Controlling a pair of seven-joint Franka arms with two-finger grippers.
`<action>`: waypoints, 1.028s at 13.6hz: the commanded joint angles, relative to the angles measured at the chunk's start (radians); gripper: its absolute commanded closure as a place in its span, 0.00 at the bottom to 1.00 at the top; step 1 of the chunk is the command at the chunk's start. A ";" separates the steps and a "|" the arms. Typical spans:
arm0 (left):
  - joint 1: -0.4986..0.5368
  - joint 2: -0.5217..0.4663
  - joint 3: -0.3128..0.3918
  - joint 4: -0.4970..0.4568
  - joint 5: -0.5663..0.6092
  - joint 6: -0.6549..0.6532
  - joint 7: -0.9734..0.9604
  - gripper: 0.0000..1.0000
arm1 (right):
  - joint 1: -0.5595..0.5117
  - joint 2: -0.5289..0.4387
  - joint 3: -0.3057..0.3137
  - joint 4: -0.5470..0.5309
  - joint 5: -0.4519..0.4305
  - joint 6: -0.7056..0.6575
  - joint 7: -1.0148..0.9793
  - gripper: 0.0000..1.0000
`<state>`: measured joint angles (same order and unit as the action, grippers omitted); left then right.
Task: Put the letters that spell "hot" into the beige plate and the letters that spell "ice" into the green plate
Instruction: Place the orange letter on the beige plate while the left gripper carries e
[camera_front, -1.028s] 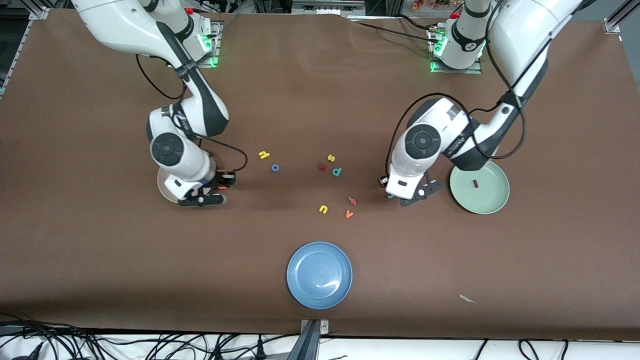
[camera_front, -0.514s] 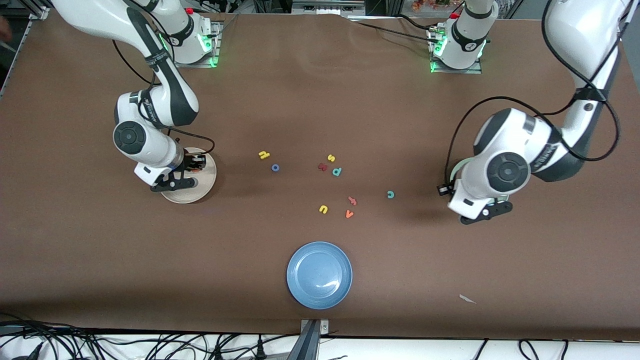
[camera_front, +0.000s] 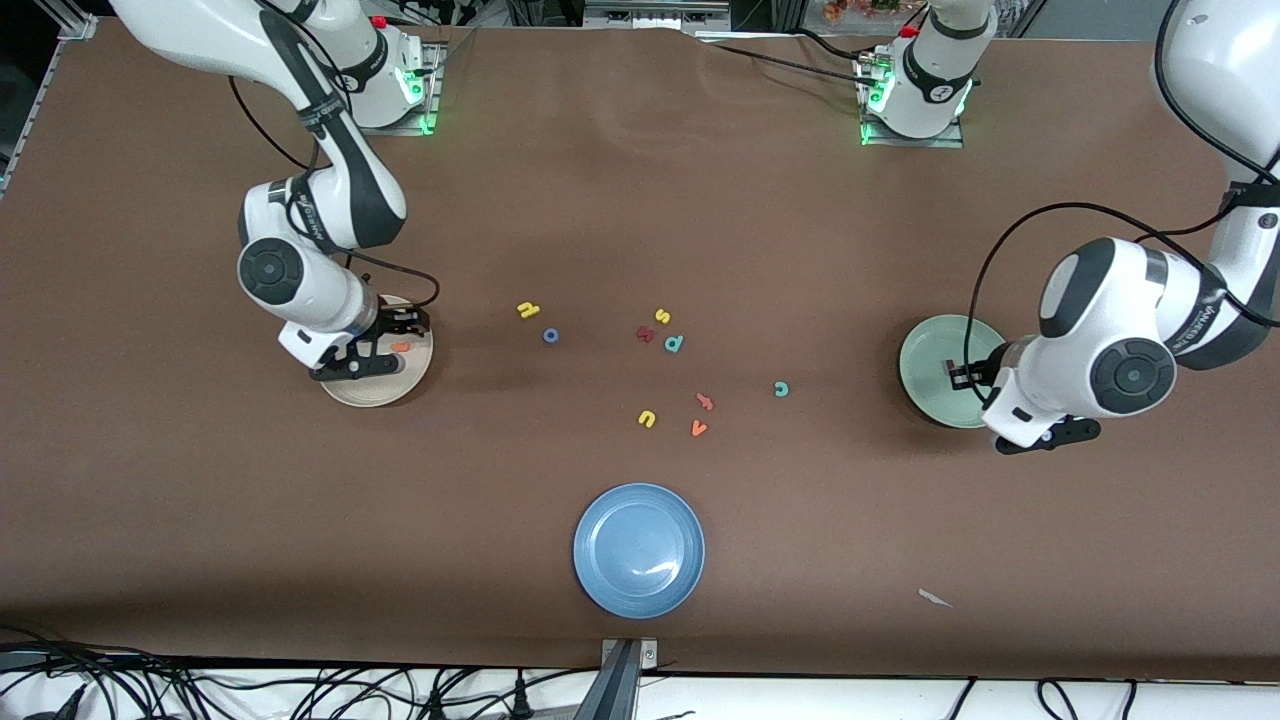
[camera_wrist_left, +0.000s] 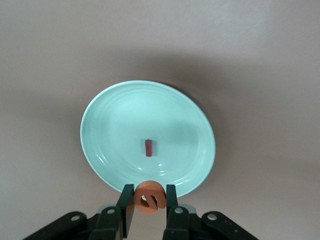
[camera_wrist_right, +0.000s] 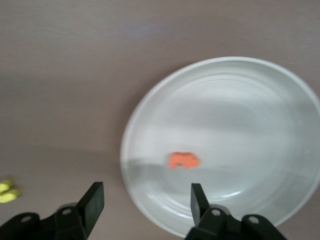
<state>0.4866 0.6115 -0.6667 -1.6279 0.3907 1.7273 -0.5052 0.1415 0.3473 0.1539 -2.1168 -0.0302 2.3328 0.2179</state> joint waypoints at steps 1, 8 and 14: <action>0.009 0.069 -0.004 -0.006 -0.007 0.073 0.019 0.86 | 0.116 0.008 0.006 0.036 0.003 0.005 0.194 0.21; 0.003 0.122 0.022 -0.037 -0.004 0.183 0.000 0.01 | 0.269 0.173 0.007 0.215 0.004 0.064 0.445 0.21; -0.014 0.068 0.009 0.086 -0.004 0.094 0.004 0.00 | 0.325 0.243 0.007 0.215 -0.013 0.181 0.529 0.21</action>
<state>0.4902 0.7219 -0.6584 -1.5901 0.3908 1.8882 -0.5064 0.4573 0.5765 0.1655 -1.9255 -0.0297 2.5098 0.7208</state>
